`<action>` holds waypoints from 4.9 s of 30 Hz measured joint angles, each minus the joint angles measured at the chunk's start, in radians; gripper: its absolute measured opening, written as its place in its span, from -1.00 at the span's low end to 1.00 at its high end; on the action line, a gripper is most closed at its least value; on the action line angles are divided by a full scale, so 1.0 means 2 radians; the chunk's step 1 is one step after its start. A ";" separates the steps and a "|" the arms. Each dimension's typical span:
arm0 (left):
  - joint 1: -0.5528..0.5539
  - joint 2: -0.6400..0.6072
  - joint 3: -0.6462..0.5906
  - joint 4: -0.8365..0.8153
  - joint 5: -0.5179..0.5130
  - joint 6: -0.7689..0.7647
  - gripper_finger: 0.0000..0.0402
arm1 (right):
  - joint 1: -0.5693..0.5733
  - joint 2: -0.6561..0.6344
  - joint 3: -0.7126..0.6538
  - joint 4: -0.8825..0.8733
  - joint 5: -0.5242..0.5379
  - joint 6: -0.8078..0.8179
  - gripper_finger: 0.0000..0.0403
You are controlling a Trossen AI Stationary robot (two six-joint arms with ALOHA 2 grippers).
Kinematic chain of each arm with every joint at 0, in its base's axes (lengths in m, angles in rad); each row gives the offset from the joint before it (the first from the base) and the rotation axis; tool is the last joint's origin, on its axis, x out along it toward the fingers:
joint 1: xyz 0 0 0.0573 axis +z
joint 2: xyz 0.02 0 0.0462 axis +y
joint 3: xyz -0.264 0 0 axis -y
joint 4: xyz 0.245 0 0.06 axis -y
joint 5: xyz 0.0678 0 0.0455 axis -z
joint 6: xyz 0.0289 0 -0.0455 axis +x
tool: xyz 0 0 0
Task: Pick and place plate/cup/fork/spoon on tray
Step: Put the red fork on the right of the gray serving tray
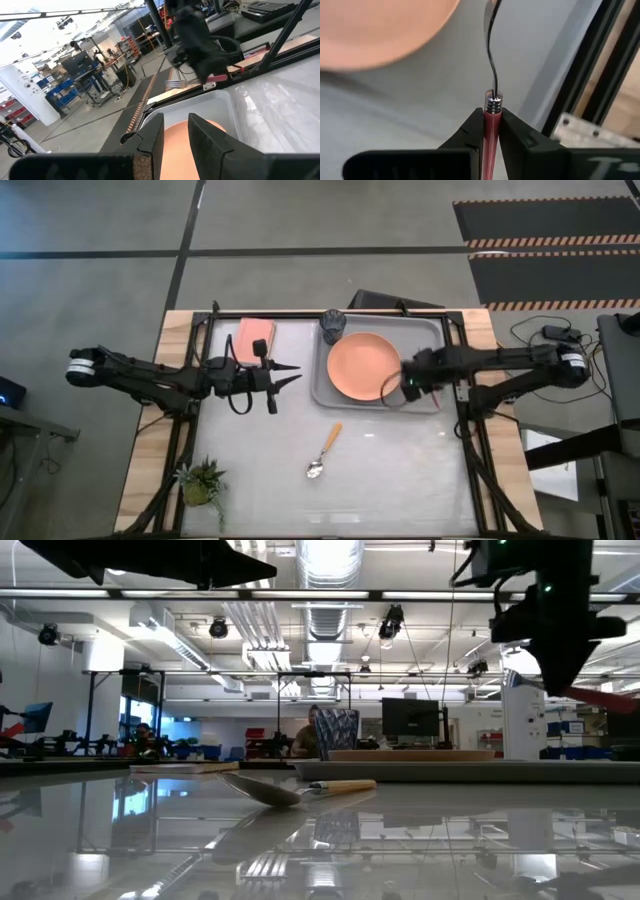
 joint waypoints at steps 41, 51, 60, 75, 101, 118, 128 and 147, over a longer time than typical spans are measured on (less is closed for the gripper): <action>0.000 0.000 0.000 -0.001 0.000 0.010 -0.65 | -0.195 0.116 -0.082 0.187 0.022 -0.117 -0.51; 0.000 0.000 0.000 -0.001 0.000 0.010 -0.65 | -0.195 0.063 -0.082 0.186 0.002 -0.156 -0.29; 0.000 0.000 0.000 -0.001 0.000 0.009 -0.65 | -0.195 -0.021 -0.082 0.186 -0.014 -0.180 -0.43; 0.000 0.000 0.000 -0.001 0.000 0.008 -0.65 | -0.195 -0.072 -0.120 0.178 -0.011 -0.179 -0.96; 0.000 0.000 -0.001 -0.001 0.000 0.008 -0.65 | -0.205 -0.073 -0.181 0.228 -0.032 -0.145 -0.37; 0.000 0.000 -0.001 -0.001 0.000 0.008 -0.65 | -0.205 -0.072 -0.216 0.235 -0.054 -0.148 -0.13; 0.000 0.000 -0.001 -0.002 0.000 0.008 -0.65 | -0.205 -0.072 -0.254 0.284 -0.050 -0.145 -0.43; 0.000 0.000 -0.001 -0.002 0.000 -0.005 -0.65 | -0.182 -0.149 -0.212 0.279 -0.012 -0.186 -0.90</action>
